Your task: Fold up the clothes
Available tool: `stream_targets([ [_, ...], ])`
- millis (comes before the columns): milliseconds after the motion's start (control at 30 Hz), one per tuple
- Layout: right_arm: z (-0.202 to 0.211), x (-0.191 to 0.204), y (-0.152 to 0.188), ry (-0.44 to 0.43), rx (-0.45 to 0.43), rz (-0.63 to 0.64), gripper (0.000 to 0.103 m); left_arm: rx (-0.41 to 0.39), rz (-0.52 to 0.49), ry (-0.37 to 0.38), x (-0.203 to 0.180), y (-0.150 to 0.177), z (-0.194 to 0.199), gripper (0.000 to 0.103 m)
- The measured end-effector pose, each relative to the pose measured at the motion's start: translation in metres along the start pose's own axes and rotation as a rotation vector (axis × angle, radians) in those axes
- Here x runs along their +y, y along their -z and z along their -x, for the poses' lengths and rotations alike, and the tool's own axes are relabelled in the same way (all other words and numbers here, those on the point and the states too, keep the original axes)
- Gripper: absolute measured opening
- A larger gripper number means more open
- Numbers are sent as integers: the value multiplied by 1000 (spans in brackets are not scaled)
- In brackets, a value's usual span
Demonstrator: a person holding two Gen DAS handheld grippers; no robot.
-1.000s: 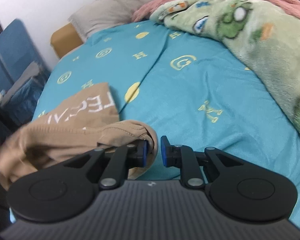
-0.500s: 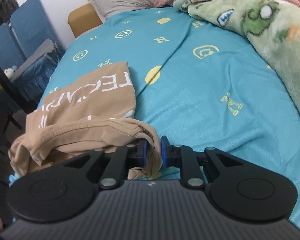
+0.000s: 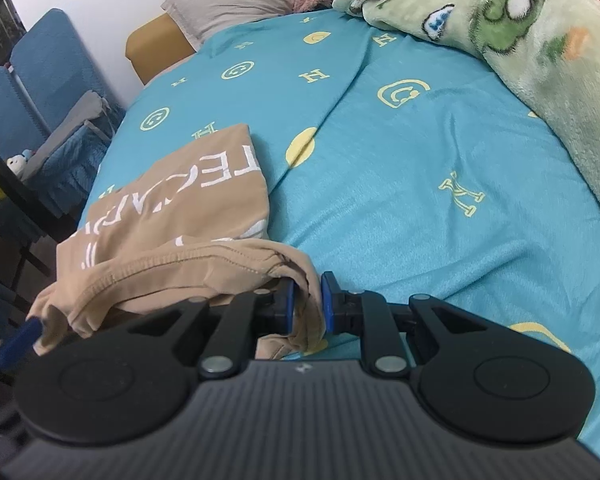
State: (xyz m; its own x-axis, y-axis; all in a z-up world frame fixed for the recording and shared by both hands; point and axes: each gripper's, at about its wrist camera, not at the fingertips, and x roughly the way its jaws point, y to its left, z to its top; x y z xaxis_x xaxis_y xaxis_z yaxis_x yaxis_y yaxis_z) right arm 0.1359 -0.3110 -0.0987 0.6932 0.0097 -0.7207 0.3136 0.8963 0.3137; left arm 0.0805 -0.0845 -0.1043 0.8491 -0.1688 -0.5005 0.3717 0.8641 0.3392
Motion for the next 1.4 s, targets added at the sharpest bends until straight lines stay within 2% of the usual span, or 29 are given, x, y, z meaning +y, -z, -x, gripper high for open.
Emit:
stream_targets([
  [67, 0, 0, 0, 0, 0, -4, 19, 3, -39, -25, -8, 2, -10, 53],
  [167, 0, 1, 1, 2, -1, -7, 19, -33, -33, -34, -3, 1, -3, 53],
  [233, 0, 1, 1, 3, -2, -12, 19, -57, -29, -41, -1, 0, 2, 47],
  [300, -1, 1, 0, 7, -4, -11, 19, -81, -26, -47, 2, 0, 7, 22],
  [400, -2, 1, 0, 9, -1, -5, 19, -117, -20, -57, 6, -1, 14, 6],
  [500, 0, 2, 1, -8, 6, 3, 19, -167, 4, -47, 14, -3, 30, 6],
  [633, 4, 1, -1, -41, 39, 15, 19, -278, 122, 67, 37, -11, 82, 6],
  [667, 9, 5, 0, -39, 33, 54, 21, -292, 145, 92, 42, -11, 89, 5],
  [700, 15, 9, 2, -34, 22, 101, 42, -297, 164, 109, 45, -12, 91, 5],
  [733, 21, 14, 4, -28, 12, 149, 70, -298, 183, 122, 48, -12, 93, 5],
  [800, 32, 24, 8, -18, -10, 243, 87, -293, 225, 140, 54, -13, 93, 5],
  [867, 46, 34, 13, -15, -31, 337, 85, -288, 263, 153, 59, -14, 93, 5],
  [1000, 72, 55, 25, -68, -99, 485, 85, -291, 311, 167, 66, -16, 95, 5],
  [1167, 76, 85, 41, -149, -191, 596, 85, -293, 320, 171, 69, -16, 94, 5],
  [1300, 66, 97, 42, -91, -273, 586, 85, -298, 326, 167, 69, -15, 95, 5],
  [1400, 59, 82, 26, 3, -310, 443, 85, -269, 306, 108, 63, -15, 92, 5],
])
